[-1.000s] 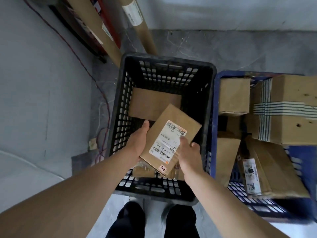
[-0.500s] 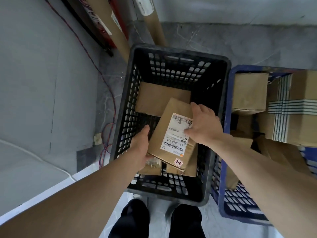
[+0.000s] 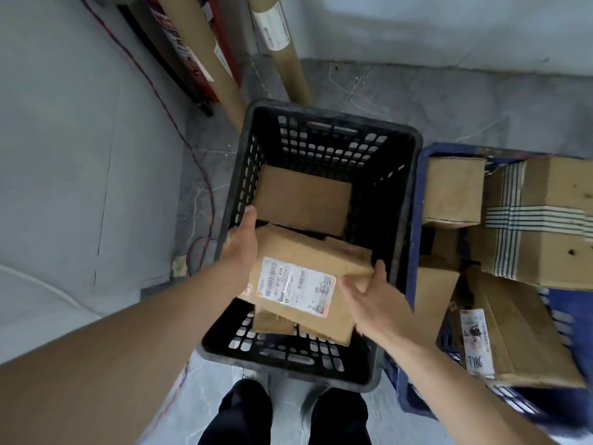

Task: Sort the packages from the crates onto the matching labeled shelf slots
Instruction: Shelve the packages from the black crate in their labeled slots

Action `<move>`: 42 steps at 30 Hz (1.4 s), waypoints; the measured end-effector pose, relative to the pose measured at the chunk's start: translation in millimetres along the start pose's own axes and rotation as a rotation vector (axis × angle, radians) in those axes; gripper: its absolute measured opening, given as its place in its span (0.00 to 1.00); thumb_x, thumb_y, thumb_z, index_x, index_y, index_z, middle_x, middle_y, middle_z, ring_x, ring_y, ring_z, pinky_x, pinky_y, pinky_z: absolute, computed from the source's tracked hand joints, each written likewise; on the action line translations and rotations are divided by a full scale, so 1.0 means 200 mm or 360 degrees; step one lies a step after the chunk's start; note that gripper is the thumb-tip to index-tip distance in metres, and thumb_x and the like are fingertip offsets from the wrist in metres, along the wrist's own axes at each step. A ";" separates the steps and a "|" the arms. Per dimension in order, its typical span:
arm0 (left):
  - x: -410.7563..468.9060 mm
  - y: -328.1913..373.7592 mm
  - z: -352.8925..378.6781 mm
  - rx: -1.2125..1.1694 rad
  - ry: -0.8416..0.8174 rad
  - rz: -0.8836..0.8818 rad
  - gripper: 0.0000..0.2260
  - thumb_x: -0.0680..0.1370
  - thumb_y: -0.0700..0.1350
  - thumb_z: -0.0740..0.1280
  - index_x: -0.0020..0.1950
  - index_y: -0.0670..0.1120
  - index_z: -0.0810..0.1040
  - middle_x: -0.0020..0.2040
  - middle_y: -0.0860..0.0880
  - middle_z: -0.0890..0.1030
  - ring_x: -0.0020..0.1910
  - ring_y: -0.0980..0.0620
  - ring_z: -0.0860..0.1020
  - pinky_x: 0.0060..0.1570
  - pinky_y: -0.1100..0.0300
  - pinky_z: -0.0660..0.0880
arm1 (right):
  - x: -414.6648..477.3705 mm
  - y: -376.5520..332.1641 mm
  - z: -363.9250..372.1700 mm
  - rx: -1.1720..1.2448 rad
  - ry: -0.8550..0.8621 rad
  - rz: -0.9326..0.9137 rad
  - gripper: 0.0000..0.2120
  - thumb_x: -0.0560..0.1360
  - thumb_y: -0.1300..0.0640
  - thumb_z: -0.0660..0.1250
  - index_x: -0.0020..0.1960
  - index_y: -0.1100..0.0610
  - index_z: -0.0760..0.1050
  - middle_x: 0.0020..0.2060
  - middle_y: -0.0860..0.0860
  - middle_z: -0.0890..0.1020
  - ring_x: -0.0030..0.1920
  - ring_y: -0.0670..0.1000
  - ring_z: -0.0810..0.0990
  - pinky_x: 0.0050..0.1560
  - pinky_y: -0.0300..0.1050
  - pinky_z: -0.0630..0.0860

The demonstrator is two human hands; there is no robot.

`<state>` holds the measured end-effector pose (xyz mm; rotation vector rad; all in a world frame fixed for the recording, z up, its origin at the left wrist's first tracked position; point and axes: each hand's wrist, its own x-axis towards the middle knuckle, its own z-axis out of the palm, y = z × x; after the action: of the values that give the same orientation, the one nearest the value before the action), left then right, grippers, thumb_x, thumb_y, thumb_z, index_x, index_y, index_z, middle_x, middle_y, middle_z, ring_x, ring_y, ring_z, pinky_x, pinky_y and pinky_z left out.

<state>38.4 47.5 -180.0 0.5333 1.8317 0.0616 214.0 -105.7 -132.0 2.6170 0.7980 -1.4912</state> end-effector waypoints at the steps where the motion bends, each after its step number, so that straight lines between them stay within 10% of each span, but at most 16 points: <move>1: -0.04 0.05 0.01 0.0014 -0.0065 0.0037 0.52 0.56 0.84 0.57 0.67 0.49 0.77 0.62 0.44 0.81 0.61 0.40 0.79 0.65 0.40 0.73 | -0.01 0.05 0.04 0.0126 -0.0017 0.0068 0.42 0.82 0.37 0.58 0.84 0.58 0.43 0.40 0.53 0.85 0.33 0.52 0.85 0.31 0.44 0.81; 6: -0.18 0.11 0.05 0.0201 -0.0396 0.0105 0.34 0.75 0.75 0.54 0.61 0.49 0.78 0.51 0.47 0.80 0.53 0.44 0.80 0.63 0.44 0.74 | -0.04 0.16 0.17 0.0154 0.0056 0.0013 0.47 0.81 0.46 0.67 0.84 0.53 0.37 0.43 0.47 0.83 0.37 0.49 0.85 0.36 0.45 0.81; 14: -0.15 0.00 0.02 0.0181 -0.0431 0.0148 0.36 0.72 0.78 0.55 0.62 0.51 0.77 0.54 0.48 0.81 0.53 0.45 0.81 0.60 0.46 0.76 | -0.01 0.07 0.18 -0.0646 0.0198 -0.0451 0.48 0.71 0.41 0.75 0.81 0.54 0.53 0.80 0.58 0.58 0.80 0.60 0.57 0.75 0.60 0.65; 17: 0.02 -0.17 0.01 0.0123 -0.0137 0.0131 0.54 0.52 0.88 0.56 0.68 0.56 0.76 0.63 0.47 0.80 0.61 0.40 0.79 0.65 0.38 0.71 | 0.04 0.06 0.17 -0.0492 0.0061 -0.0511 0.48 0.71 0.46 0.76 0.82 0.53 0.51 0.76 0.53 0.67 0.77 0.56 0.65 0.73 0.59 0.69; 25: -0.21 -0.23 0.01 -0.0297 -0.0314 -0.0138 0.26 0.82 0.66 0.52 0.55 0.48 0.79 0.48 0.45 0.84 0.46 0.47 0.82 0.43 0.53 0.74 | 0.06 0.06 0.14 -0.0194 -0.0149 -0.0227 0.33 0.73 0.50 0.73 0.73 0.48 0.61 0.54 0.47 0.81 0.48 0.48 0.82 0.44 0.42 0.82; 28: -0.21 -0.18 0.04 -0.0328 -0.0449 -0.0063 0.24 0.82 0.67 0.52 0.52 0.51 0.79 0.55 0.44 0.84 0.55 0.45 0.81 0.63 0.45 0.73 | 0.04 0.08 0.18 -0.0035 -0.0247 -0.0126 0.21 0.79 0.46 0.68 0.66 0.52 0.65 0.51 0.45 0.81 0.40 0.43 0.80 0.29 0.32 0.73; 33: -0.18 -0.17 0.07 -0.0154 -0.0608 -0.0184 0.36 0.79 0.72 0.50 0.75 0.48 0.70 0.70 0.44 0.76 0.66 0.42 0.75 0.70 0.42 0.66 | 0.01 0.11 0.24 0.0466 -0.0187 0.0088 0.24 0.80 0.43 0.68 0.69 0.57 0.72 0.55 0.48 0.82 0.43 0.44 0.78 0.35 0.30 0.68; 37: -0.20 -0.21 0.10 -0.0013 -0.0632 -0.0252 0.25 0.81 0.70 0.47 0.52 0.58 0.77 0.48 0.53 0.80 0.47 0.50 0.77 0.48 0.49 0.71 | 0.02 0.09 0.26 0.0750 -0.0239 0.0178 0.29 0.78 0.59 0.71 0.76 0.55 0.63 0.51 0.43 0.81 0.48 0.44 0.80 0.42 0.35 0.72; 42: -0.26 -0.19 0.12 0.0017 -0.0602 -0.0249 0.24 0.81 0.69 0.47 0.48 0.59 0.78 0.42 0.56 0.80 0.41 0.55 0.77 0.36 0.54 0.69 | 0.01 0.05 0.23 0.1022 -0.0225 0.0243 0.30 0.79 0.57 0.70 0.78 0.50 0.62 0.49 0.39 0.81 0.49 0.44 0.80 0.49 0.44 0.74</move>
<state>59.0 -12.6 -153.0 0.3777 1.4974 -0.1463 182.7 -124.5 -161.2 2.8276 0.0978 -2.1307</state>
